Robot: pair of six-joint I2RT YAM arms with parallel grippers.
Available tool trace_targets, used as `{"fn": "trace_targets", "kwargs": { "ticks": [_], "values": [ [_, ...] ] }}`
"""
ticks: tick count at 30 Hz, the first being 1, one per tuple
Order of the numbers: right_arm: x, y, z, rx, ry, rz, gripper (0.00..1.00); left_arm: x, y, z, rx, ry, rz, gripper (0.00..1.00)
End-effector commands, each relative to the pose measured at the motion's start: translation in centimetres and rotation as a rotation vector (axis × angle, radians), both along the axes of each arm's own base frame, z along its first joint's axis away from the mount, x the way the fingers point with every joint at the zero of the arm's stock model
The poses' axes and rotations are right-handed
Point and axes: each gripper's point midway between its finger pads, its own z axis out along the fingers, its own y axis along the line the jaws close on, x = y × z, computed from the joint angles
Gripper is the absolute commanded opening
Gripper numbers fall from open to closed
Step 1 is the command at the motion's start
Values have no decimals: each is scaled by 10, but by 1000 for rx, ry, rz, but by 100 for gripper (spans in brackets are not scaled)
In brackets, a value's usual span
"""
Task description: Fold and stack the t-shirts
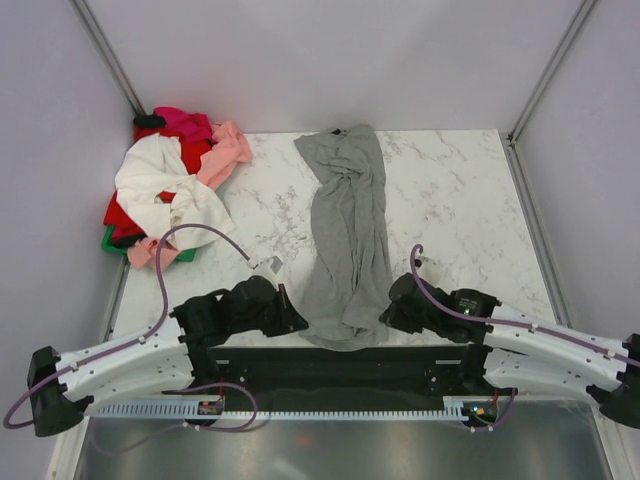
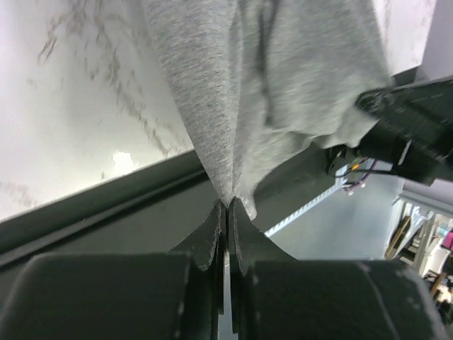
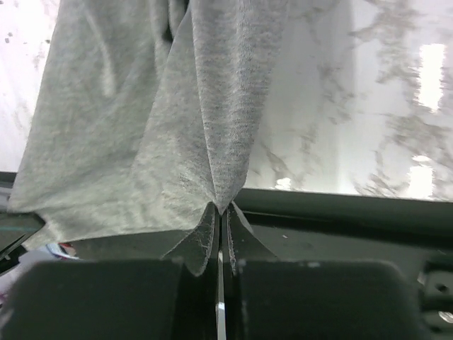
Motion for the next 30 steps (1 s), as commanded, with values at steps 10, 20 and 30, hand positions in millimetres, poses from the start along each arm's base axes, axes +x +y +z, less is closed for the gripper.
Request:
{"fn": "trace_targets", "kwargs": {
  "ticks": [10, 20, 30],
  "values": [
    [-38, -74, -13, -171, 75, -53, 0, -59, 31, -8, 68, 186, 48, 2],
    [-1, -37, 15, -170, -71, -12, 0, -22, 14, 17, 181, 5, 68, 2],
    [107, -22, 78, -319, -207, -16, 0, 103, -1, 82, 211, -186, 92, 2]
  ]
}}
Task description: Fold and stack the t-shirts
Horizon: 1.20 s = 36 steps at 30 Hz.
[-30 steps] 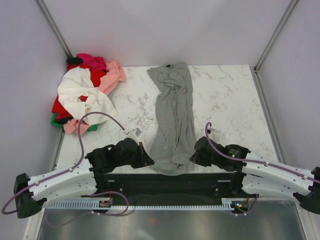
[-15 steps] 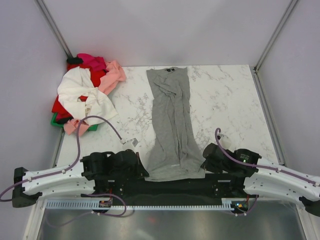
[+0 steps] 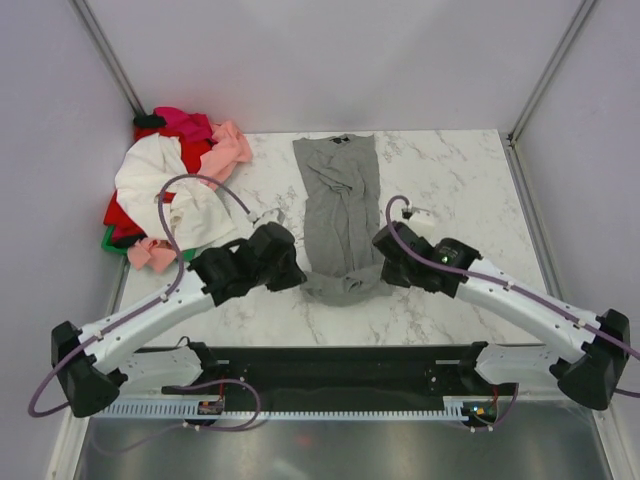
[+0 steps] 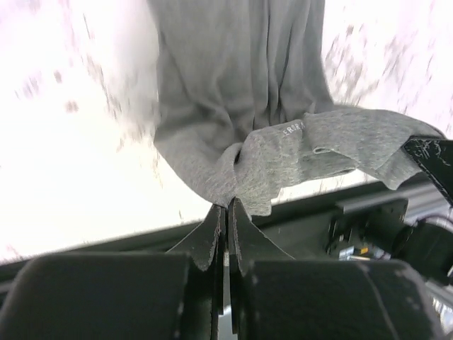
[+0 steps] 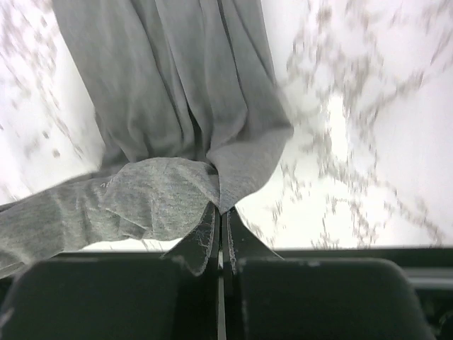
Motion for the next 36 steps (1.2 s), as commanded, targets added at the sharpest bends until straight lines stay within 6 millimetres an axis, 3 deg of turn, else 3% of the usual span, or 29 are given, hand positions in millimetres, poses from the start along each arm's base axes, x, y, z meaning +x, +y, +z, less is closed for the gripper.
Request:
{"fn": "trace_targets", "kwargs": {
  "ticks": [1, 2, 3, 6, 8, 9, 12, 13, 15, 16, 18, 20, 22, 23, 29, 33, 34, 36],
  "values": [
    [49, 1, 32, -45, -112, 45, 0, 46, -6, 36, 6, -148, -103, 2],
    [63, -4, 25, -93, -97, 44, 0, 56, -7, 38, 12, -154, -105, 2],
    [73, 0, 32, -86, -112, 46, 0, 74, -8, 41, 25, -166, -100, 2],
    [102, 0, 29, -108, -107, 44, 0, 105, -14, 35, 37, -147, -105, 2],
    [121, -7, 22, -116, -90, 18, 0, 119, -16, 34, 28, -142, -109, 2],
    [129, -8, 23, -115, -99, 22, 0, 137, -13, 32, 33, -146, -81, 2],
    [151, -15, 15, -113, -86, 11, 0, 160, -14, 33, -4, -146, -93, 2],
    [158, -19, 14, -109, -86, 0, 0, 167, -18, 21, 2, -119, -111, 2],
    [169, -16, 8, -104, -72, 11, 0, 182, -17, 23, -4, -122, -107, 2],
    [174, -19, 1, -115, -58, 10, 0, 187, -20, 11, -2, -93, -114, 2],
    [185, -15, 3, -103, -67, 18, 0, 200, -19, 11, -2, -97, -110, 2],
    [194, -14, -3, -101, -52, 28, 0, 209, -20, -2, 9, -73, -109, 2],
    [201, -11, -13, -108, -32, 46, 0, 219, -21, -1, 3, -79, -115, 2],
    [204, -9, -13, -104, -33, 49, 0, 223, -22, -11, 9, -59, -116, 2],
    [223, -5, -37, -90, 1, 69, 0, 245, -14, -25, 3, -27, -88, 2],
    [240, -8, -55, -96, 27, 59, 0, 264, -9, -52, 6, 19, -92, 2],
    [244, -11, -68, -103, 51, 51, 0, 268, -9, -58, -1, 32, -95, 2],
    [258, -11, -70, -98, 46, 47, 0, 283, 0, -63, -16, 41, -70, 2]
  ]
}}
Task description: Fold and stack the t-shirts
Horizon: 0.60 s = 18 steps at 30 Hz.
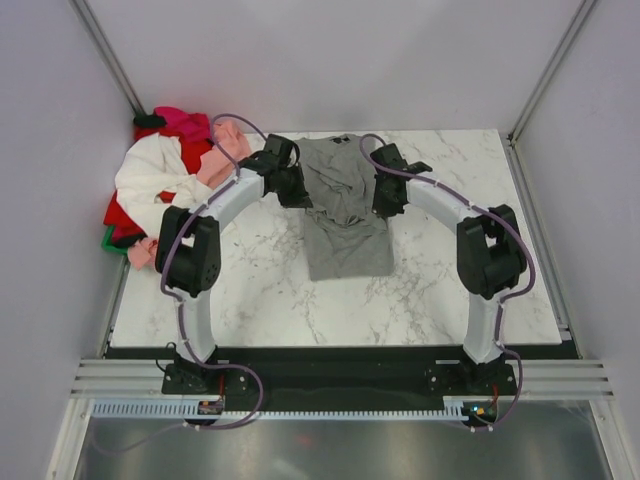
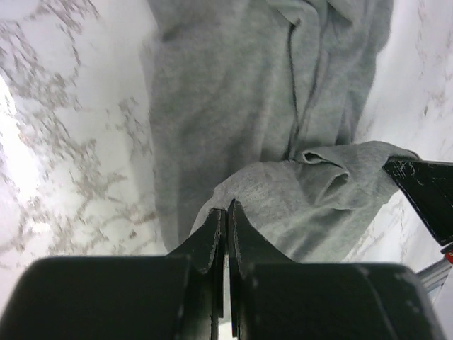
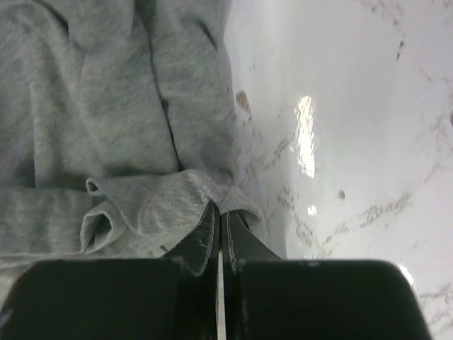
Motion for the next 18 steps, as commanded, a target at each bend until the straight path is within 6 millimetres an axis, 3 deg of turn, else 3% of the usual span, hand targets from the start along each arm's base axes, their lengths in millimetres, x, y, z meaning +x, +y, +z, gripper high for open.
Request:
{"fn": "trace_targets", "kwargs": {
  "ticks": [1, 3, 4, 5, 6, 7, 8, 10, 12, 13, 14, 15, 16, 17, 18],
  "values": [
    [41, 1, -2, 24, -43, -8, 2, 27, 8, -12, -38, 1, -25, 4],
    [51, -5, -10, 16, -17, -28, 23, 48, 13, -14, -62, 2, -15, 14],
    [59, -19, -29, 0, 27, -80, 56, 44, 13, -40, -79, 98, -28, 19],
    [75, -18, -14, 34, 10, -92, 70, 65, 18, -28, -102, 82, -12, 31],
    [84, -21, -14, 49, 18, -107, 78, 69, 22, -30, -112, 114, 8, 43],
    [94, -32, -22, 59, 38, -145, 81, 67, 23, -29, -141, 160, 3, 50],
    [110, -29, 1, 103, -7, -144, 81, 79, 23, -22, -161, 144, 7, 57],
    [116, -37, 25, 130, -39, -150, 81, 84, 32, -5, -163, 122, 22, 66],
    [110, -40, 41, 128, -62, -138, 81, 80, 39, 27, -134, 52, 16, 73],
    [103, -36, 68, 141, -108, -122, 82, 78, 45, 33, -102, 30, 31, 74],
    [86, -37, 58, 128, -73, -116, 81, 66, 47, 26, -81, 56, 32, 75],
    [80, -33, 62, 133, -91, -105, 81, 57, 49, 51, -78, 12, 29, 74],
    [55, -24, 66, 133, -86, -73, 80, 49, 51, 52, -51, 6, 34, 72],
    [45, -18, 67, 131, -92, -56, 80, 31, 46, 39, -29, 28, 14, 70],
    [33, 0, 83, 152, -135, -15, 79, 20, 43, 55, -23, -10, 4, 69]
  ]
}}
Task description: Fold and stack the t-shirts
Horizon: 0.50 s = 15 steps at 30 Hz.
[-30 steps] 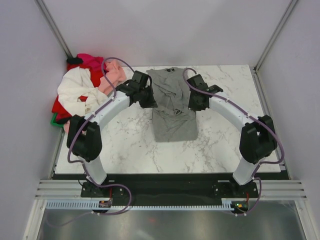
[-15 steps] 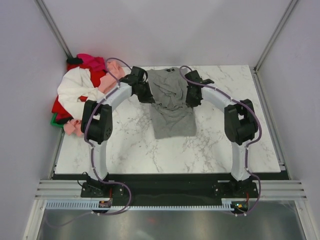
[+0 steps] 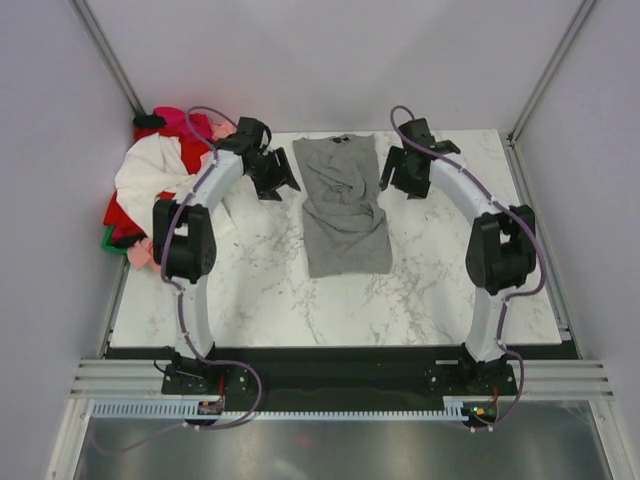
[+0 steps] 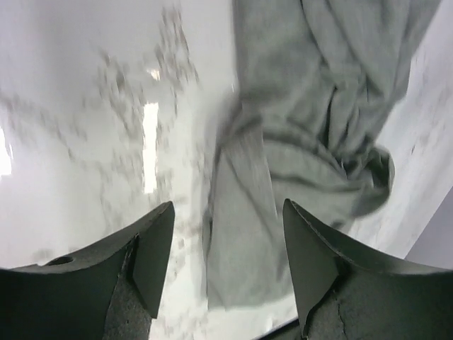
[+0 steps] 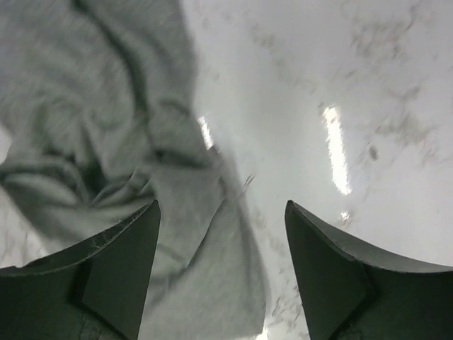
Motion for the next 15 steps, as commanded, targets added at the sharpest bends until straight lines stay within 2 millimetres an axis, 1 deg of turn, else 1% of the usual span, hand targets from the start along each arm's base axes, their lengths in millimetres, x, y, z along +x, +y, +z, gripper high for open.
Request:
{"fn": "trace_targets", "kwargs": {
  "ticks": [1, 2, 3, 4, 5, 6, 7, 8, 9, 10, 11, 12, 13, 14, 15],
  "values": [
    [-54, 60, 40, 44, -78, 155, 78, -44, -20, 63, 35, -143, -97, 67],
    [-63, 68, 38, 46, -79, 175, 78, -68, -30, 45, 46, -98, -127, 66],
    [-72, 76, 35, 53, -71, 187, 77, -73, -36, 46, 40, -120, -137, 65],
    [-86, 96, 35, 67, -65, 236, 77, -84, -42, 59, 26, -154, -146, 65],
    [-94, 103, 26, 71, -49, 258, 76, -106, -52, 43, 20, -110, -163, 64],
    [-99, 111, 24, 79, -45, 273, 76, -114, -56, 42, 6, -116, -160, 64],
    [-106, 125, 18, 86, -32, 304, 75, -117, -68, 57, -51, -176, -172, 64],
    [-108, 134, 16, 100, -28, 324, 74, -137, -76, 39, -81, -129, -175, 63],
    [-110, 141, 3, 97, 1, 336, 74, -147, -85, 37, -130, -120, -187, 61],
    [-108, 146, 2, 100, 0, 337, 74, -146, -93, 45, -178, -173, -185, 58],
    [-106, 148, -3, 97, 7, 337, 73, -165, -95, 24, -181, -123, -190, 57],
    [-107, 153, -8, 112, 26, 350, 73, -171, -97, 17, -195, -104, -172, 56],
    [-105, 155, -22, 105, 54, 355, 73, -171, -100, 15, -207, -126, -164, 55],
    [-101, 159, -22, 106, 50, 363, 72, -185, -99, -1, -202, -87, -156, 55],
    [-100, 159, -33, 96, 69, 361, 72, -189, -99, -8, -210, -77, -155, 54]
  ]
}}
